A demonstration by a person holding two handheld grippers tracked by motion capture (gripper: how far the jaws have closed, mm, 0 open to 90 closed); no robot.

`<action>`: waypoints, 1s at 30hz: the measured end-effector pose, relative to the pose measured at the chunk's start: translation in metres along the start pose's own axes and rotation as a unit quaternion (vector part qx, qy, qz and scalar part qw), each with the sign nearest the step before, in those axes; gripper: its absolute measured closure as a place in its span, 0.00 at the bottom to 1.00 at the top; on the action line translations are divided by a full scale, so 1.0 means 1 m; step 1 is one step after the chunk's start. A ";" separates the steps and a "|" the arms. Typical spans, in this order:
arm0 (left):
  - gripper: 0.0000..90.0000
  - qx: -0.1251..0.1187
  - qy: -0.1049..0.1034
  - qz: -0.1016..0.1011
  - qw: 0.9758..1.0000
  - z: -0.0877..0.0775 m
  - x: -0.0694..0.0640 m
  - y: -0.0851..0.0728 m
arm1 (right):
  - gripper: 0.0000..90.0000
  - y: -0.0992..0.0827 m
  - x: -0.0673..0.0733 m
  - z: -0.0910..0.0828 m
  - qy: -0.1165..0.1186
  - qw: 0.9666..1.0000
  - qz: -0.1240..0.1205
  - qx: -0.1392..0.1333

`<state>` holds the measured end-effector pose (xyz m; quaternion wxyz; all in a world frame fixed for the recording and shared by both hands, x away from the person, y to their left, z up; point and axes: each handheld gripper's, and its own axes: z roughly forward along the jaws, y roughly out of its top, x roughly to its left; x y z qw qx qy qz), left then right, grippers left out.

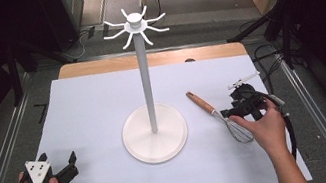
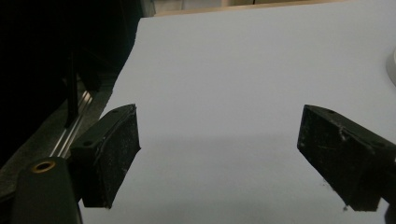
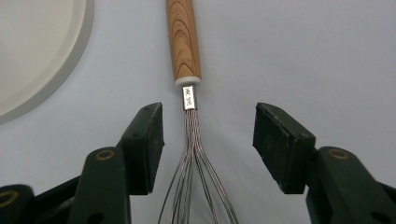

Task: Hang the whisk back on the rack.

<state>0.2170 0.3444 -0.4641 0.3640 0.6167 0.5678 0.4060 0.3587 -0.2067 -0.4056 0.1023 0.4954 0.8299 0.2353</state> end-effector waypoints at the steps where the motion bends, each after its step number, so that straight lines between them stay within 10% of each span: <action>1: 0.15 0.000 0.000 0.000 1.000 0.000 0.000 0.000 | 0.51 0.003 0.001 0.002 0.000 1.000 0.000 0.005; 30: 0.15 0.010 0.000 0.003 1.000 0.002 0.000 0.001 | 0.66 0.055 0.023 0.059 -0.011 0.993 -0.057 0.100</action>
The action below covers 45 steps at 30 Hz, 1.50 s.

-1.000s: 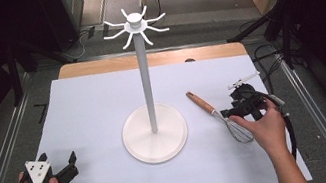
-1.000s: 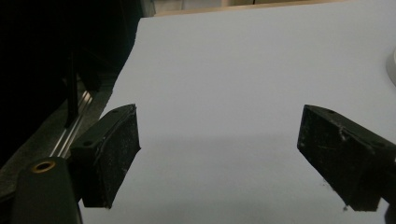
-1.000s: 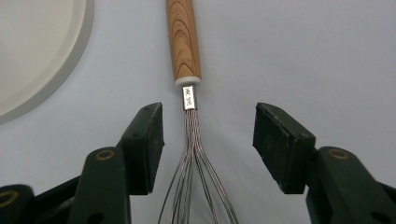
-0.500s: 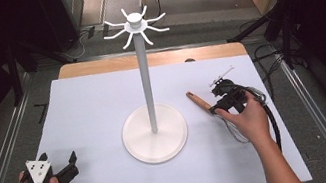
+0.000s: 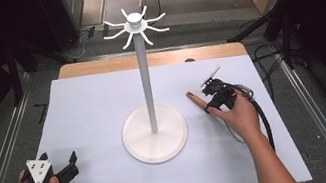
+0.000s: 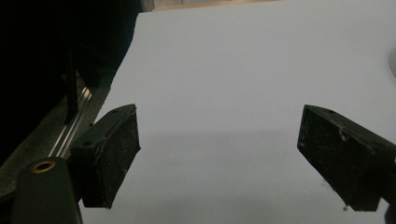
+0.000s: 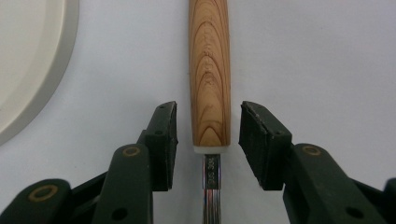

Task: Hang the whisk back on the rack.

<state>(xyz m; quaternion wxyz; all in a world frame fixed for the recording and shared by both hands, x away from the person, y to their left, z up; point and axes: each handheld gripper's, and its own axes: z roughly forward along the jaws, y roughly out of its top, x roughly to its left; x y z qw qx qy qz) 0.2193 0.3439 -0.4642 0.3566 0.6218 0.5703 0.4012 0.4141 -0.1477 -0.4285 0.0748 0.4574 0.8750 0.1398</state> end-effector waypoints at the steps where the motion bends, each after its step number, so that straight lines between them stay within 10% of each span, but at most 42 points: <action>1: 0.15 0.000 0.000 -0.001 1.000 0.000 0.000 0.000 | 0.67 0.002 0.000 0.002 -0.002 1.000 -0.003 0.002; 17: 0.15 0.005 0.001 0.001 1.000 0.001 -0.001 0.000 | 0.77 0.009 -0.004 0.020 0.008 0.999 0.007 0.041; 27: 0.15 0.006 -0.003 -0.003 1.000 0.001 0.001 0.001 | 0.78 0.013 0.007 0.021 -0.028 0.998 -0.001 0.052; 37: 0.15 0.007 -0.002 -0.002 1.000 0.001 0.000 0.000 | 0.78 -0.004 0.008 -0.010 -0.030 0.998 0.008 -0.058; 45: 0.15 0.006 0.000 0.005 1.000 0.001 -0.001 0.000 | 0.78 -0.022 0.010 -0.048 0.001 0.987 0.016 -0.158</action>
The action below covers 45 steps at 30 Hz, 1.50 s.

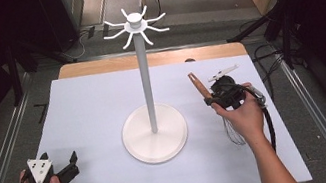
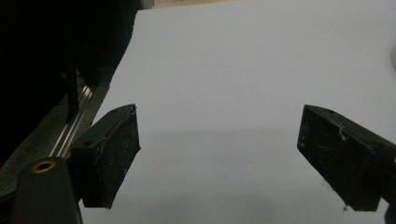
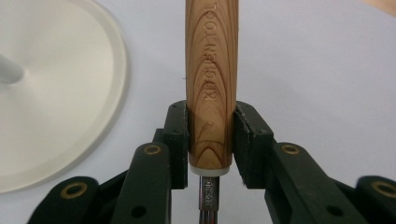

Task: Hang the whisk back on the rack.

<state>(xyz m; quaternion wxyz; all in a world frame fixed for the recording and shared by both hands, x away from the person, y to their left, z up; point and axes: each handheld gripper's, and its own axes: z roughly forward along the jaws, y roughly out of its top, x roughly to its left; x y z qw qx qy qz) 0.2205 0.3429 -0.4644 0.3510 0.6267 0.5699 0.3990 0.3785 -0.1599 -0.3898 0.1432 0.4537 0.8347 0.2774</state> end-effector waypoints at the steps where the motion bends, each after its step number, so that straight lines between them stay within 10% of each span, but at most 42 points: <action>1: 0.15 0.001 0.000 0.001 1.000 0.000 0.000 0.000 | 0.78 -0.002 0.002 -0.005 -0.001 1.000 0.000 -0.011; 15: 0.15 -0.002 0.003 0.006 1.000 0.000 -0.002 0.000 | 0.78 -0.015 0.014 -0.049 0.018 0.988 0.013 -0.155; 19: 0.15 -0.001 0.001 0.003 1.000 0.000 -0.001 0.000 | 0.78 -0.016 0.017 -0.063 0.033 0.978 0.022 -0.204; 20: 0.15 0.000 0.001 0.004 1.000 0.000 -0.001 0.000 | 0.78 -0.016 0.019 -0.071 0.051 0.971 0.028 -0.230; 25: 0.15 0.001 0.002 0.005 1.000 0.000 -0.001 0.000 | 0.78 -0.015 0.026 -0.081 0.064 0.962 0.023 -0.263; 30: 0.15 0.001 0.001 0.004 1.000 0.000 -0.001 0.000 | 0.78 -0.012 0.039 -0.100 0.084 0.942 0.016 -0.324; 40: 0.15 0.003 0.000 0.001 1.000 0.000 0.000 0.000 | 0.78 -0.001 0.056 -0.127 0.107 0.917 -0.010 -0.383; 45: 0.15 0.003 0.000 -0.002 1.000 0.001 0.000 0.000 | 0.78 0.005 0.064 -0.137 0.112 0.911 -0.016 -0.396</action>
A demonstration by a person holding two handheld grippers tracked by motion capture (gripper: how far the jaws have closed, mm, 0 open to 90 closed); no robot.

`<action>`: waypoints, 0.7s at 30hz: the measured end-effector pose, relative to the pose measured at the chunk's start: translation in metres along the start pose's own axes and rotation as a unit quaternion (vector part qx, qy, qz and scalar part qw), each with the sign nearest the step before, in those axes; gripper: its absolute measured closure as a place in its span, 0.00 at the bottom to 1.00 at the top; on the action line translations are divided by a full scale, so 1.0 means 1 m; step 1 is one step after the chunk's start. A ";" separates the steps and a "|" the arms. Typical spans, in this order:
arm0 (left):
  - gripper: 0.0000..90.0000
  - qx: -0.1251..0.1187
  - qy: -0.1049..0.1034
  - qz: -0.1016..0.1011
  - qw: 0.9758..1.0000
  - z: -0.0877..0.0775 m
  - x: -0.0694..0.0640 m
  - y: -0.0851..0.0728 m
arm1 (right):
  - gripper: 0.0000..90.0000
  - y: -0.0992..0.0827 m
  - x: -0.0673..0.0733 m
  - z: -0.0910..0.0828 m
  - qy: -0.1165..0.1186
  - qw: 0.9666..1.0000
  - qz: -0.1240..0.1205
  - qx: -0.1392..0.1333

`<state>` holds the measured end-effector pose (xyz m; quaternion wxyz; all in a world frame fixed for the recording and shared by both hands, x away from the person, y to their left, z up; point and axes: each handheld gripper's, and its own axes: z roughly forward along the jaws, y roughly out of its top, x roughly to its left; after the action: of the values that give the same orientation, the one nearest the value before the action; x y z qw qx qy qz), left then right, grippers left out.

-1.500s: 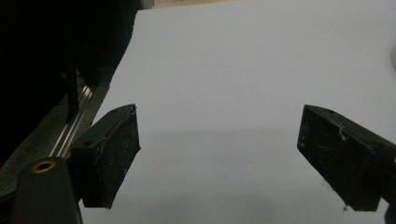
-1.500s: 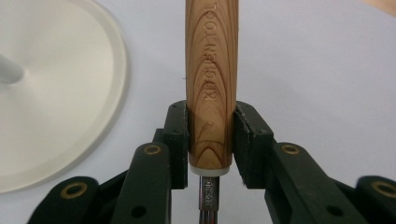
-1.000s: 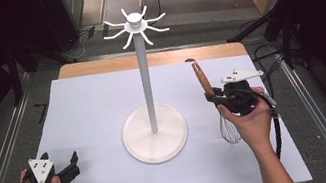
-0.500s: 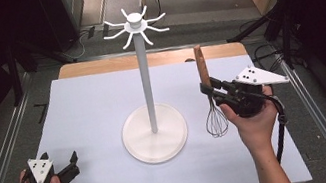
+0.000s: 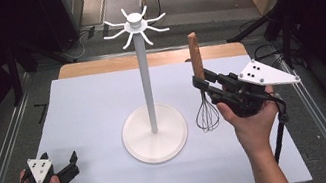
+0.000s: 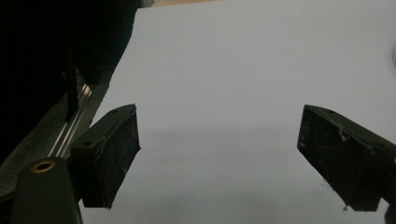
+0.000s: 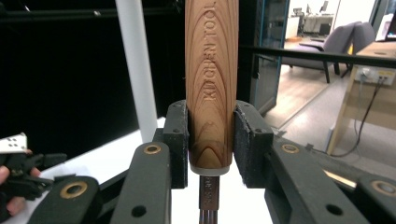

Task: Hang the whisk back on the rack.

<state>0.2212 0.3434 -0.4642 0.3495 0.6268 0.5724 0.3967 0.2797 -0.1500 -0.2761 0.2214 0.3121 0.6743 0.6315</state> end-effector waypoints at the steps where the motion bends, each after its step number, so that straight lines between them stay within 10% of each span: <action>1: 0.15 -0.001 0.000 0.000 1.000 0.000 0.000 0.000 | 0.78 0.002 0.001 0.000 0.004 1.000 0.003 -0.003; 21: 0.15 0.002 -0.003 -0.002 1.000 0.001 0.001 0.000 | 0.78 0.022 0.016 0.014 0.048 0.998 -0.010 -0.050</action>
<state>0.2219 0.3440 -0.4643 0.3503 0.6274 0.5739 0.3928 0.2809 -0.1283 -0.2541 0.2100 0.2631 0.6552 0.6763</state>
